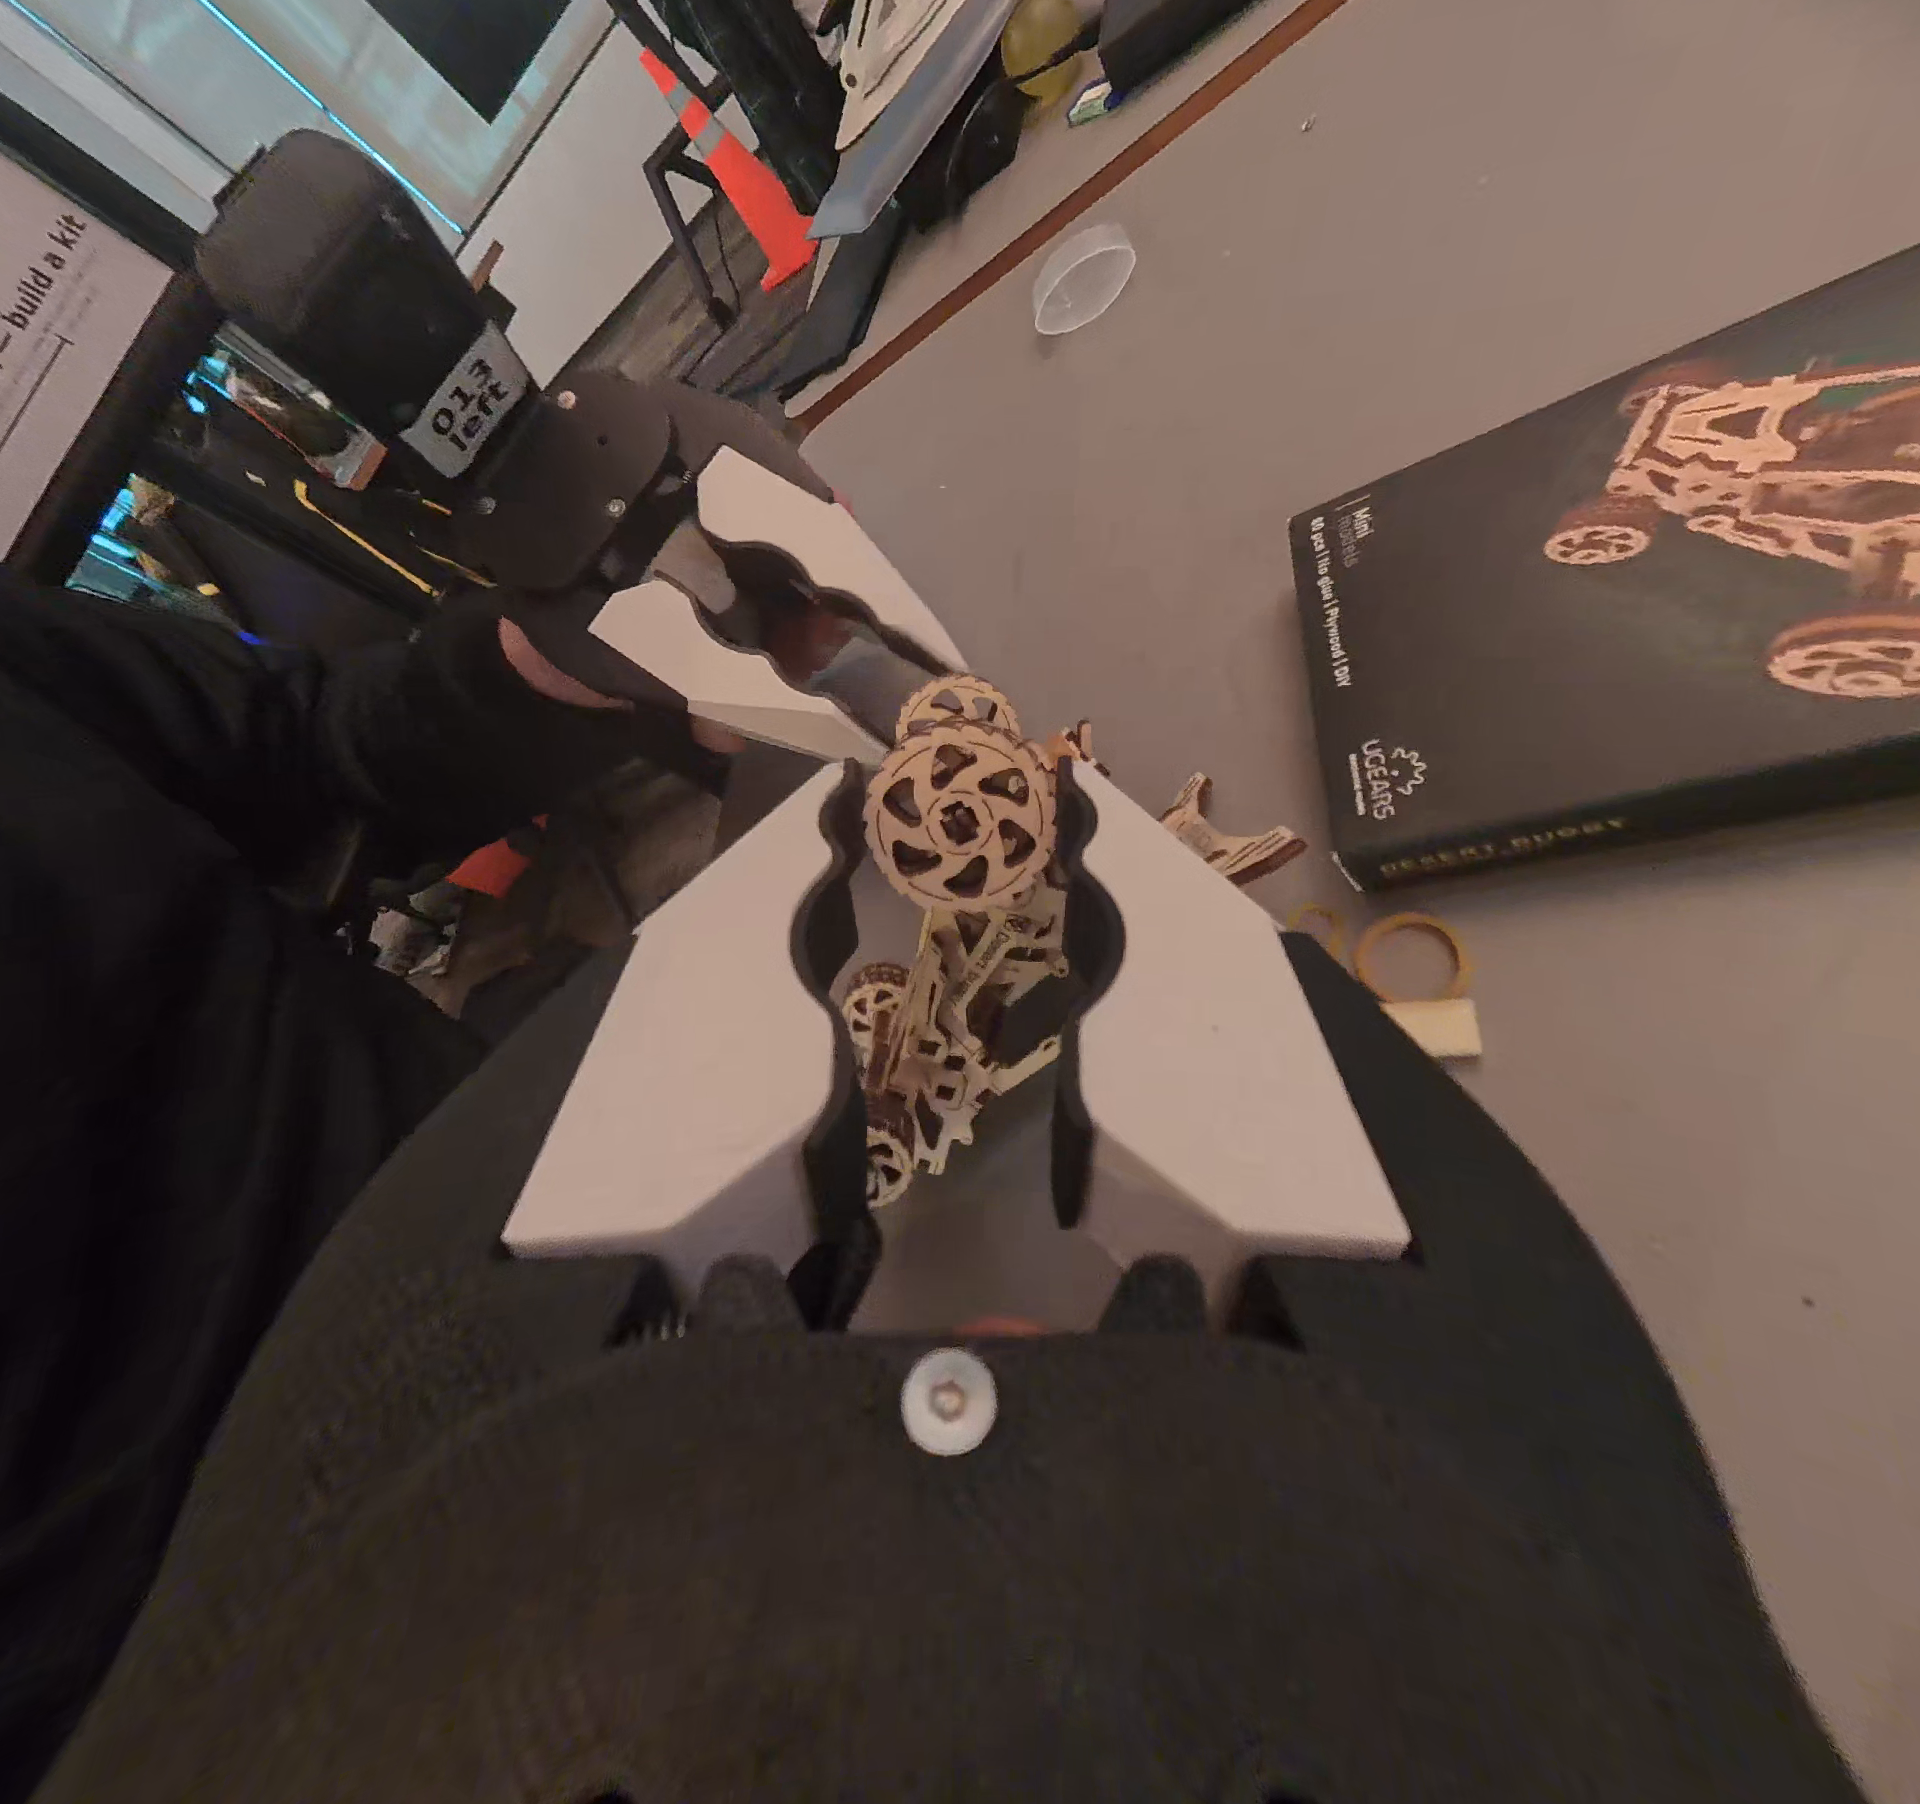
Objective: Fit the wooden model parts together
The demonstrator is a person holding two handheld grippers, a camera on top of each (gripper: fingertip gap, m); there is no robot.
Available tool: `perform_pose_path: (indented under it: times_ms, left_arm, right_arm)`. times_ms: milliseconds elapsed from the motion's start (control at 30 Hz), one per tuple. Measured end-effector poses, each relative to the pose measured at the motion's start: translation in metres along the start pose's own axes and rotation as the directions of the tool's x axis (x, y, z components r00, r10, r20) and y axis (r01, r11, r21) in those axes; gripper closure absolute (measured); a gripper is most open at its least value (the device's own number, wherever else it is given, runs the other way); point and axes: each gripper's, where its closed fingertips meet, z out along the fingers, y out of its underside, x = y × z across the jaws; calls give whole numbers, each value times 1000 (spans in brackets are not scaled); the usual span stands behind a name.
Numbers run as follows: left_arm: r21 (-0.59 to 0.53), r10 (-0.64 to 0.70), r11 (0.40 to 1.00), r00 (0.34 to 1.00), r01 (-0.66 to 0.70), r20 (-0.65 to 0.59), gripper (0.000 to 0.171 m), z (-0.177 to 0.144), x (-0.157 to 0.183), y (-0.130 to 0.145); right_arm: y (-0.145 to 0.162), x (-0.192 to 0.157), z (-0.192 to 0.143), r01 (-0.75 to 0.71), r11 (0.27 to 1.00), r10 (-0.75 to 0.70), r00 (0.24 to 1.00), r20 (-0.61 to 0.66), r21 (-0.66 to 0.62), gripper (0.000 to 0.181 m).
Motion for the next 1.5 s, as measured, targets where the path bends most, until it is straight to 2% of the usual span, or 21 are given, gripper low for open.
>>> perform_pose_path:
  times_ms: [167, 233, 367, 433, 500, 600, 667, 867, 1000, 1167, 1200, 1300, 1367, 1433, 1500]
  left_arm:
    - [33, -121, 992, 992, 123, -43, 144, 8, 10, -4]
    - [41, -184, 981, 980, 187, -78, 135, 11, 16, -6]
    - [50, -390, 911, 896, 409, -210, 126, 12, 31, -11]
    - [43, -445, 883, 861, 468, -248, 127, 12, 38, -10]
    - [36, -478, 861, 830, 508, -286, 131, 10, 46, -12]
    - [44, -536, 817, 784, 576, -311, 152, 12, 45, -15]
    - [78, -548, 800, 778, 594, -307, 154, 11, 35, -21]
    - [150, -499, 829, 833, 539, -237, 164, 20, 11, -36]
    - [169, -431, 870, 881, 463, -194, 160, 23, 8, -40]
    - [245, -334, 896, 925, 371, -180, 142, 21, 16, -50]
    - [273, -302, 899, 937, 341, -175, 131, 18, 17, -54]
    - [327, -224, 904, 956, 276, -189, 119, 12, 27, -64]
    - [306, -188, 925, 970, 227, -152, 120, 15, 28, -61]
    - [257, -184, 942, 973, 216, -142, 128, 23, 32, -55]
    - [227, -186, 953, 979, 199, -78, 142, 29, 29, -50]
  right_arm:
    - [6, 4, -12, -11, 998, 12, 999, -32, 54, 146]
    - [9, 5, -17, -8, 997, 12, 999, -52, 75, 145]
    - [11, 2, -26, -11, 992, 18, 998, -56, 123, 145]
    - [12, 0, -27, -11, 990, 19, 998, -56, 140, 145]
    - [14, -2, -29, -25, 987, 33, 998, -44, 158, 145]
    - [17, 2, -30, -38, 981, 52, 996, -69, 192, 145]
    - [19, 5, -32, -53, 977, 70, 995, -77, 209, 145]
    - [24, 15, -34, -52, 976, 89, 982, -169, 211, 146]
    - [30, 15, -37, -15, 986, 54, 969, -240, 164, 146]
    - [40, 18, -41, 8, 994, 25, 953, -302, 107, 145]
    - [42, 17, -42, 13, 995, 18, 952, -306, 99, 145]
    - [44, 14, -41, 19, 995, 14, 950, -313, 102, 145]
    - [45, 12, -38, 21, 995, 10, 950, -314, 96, 145]
    - [45, 11, -36, 28, 994, 8, 948, -319, 107, 145]
    - [44, 9, -34, 30, 994, 6, 946, -323, 109, 145]
